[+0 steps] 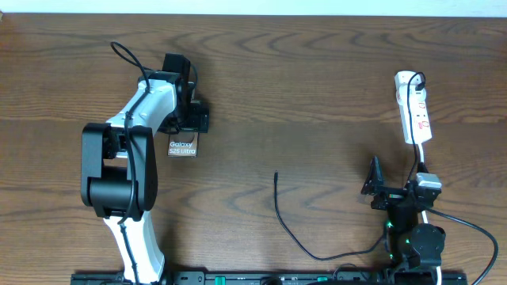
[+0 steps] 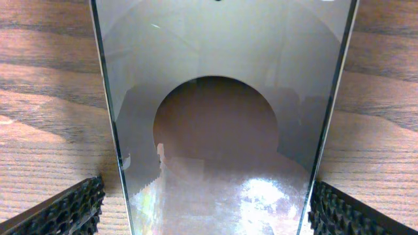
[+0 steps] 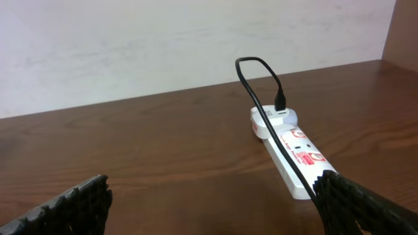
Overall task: Plug charger to phone and switch on socket
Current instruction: 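Close the left gripper on the phone's sides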
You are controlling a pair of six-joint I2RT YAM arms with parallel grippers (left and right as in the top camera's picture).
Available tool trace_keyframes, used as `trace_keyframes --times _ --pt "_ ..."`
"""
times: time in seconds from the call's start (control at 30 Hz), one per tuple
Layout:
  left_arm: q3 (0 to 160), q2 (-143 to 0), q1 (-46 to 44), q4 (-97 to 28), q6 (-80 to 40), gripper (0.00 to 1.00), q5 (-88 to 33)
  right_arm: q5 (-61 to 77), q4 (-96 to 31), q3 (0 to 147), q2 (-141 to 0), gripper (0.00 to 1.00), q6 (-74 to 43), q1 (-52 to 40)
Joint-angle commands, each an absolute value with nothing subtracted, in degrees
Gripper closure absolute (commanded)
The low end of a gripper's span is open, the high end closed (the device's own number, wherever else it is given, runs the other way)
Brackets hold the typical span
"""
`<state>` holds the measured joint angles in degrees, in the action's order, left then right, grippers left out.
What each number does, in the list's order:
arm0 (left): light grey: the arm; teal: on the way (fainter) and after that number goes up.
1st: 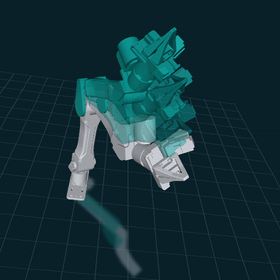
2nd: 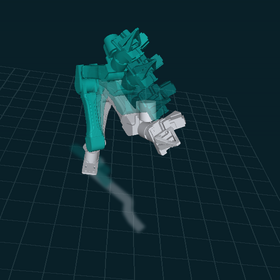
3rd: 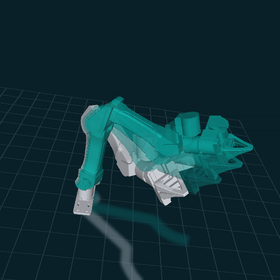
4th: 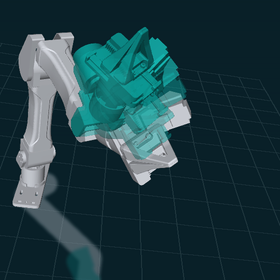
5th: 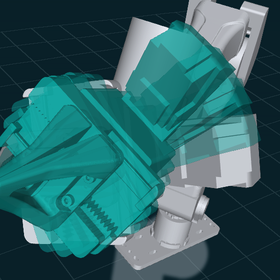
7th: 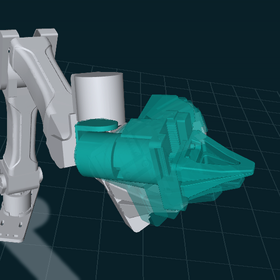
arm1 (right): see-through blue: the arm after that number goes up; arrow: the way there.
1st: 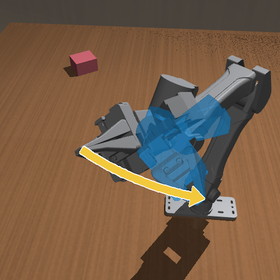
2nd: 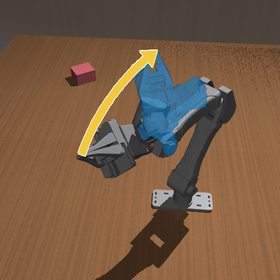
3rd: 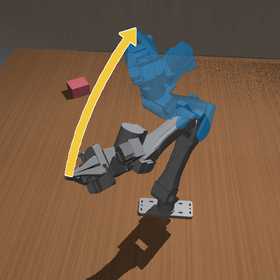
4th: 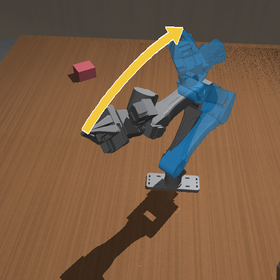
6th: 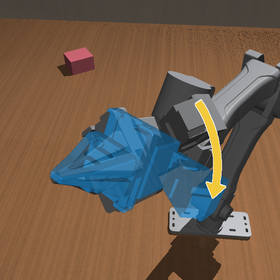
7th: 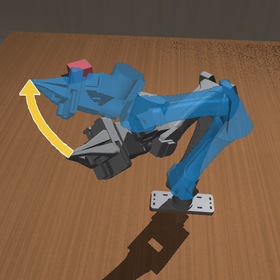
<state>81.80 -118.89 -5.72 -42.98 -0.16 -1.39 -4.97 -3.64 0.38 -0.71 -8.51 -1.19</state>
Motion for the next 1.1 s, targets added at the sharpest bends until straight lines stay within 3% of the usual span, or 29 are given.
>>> trace_keyframes --times 0.0,0.33,1.07 --pt "81.0 -119.9 -5.4 -42.9 0.4 0.02 -0.9 -5.6 -3.8 0.3 -0.4 0.01 -8.1 -1.6" --pt "81.0 -119.9 -5.4 -43.0 0.4 0.0 -0.9 -5.7 -3.8 0.3 -0.4 0.01 -8.1 -1.6" --pt "81.0 -119.9 -5.4 -42.9 0.4 0.12 -0.9 -5.6 -3.8 0.3 -0.4 0.01 -8.1 -1.6"
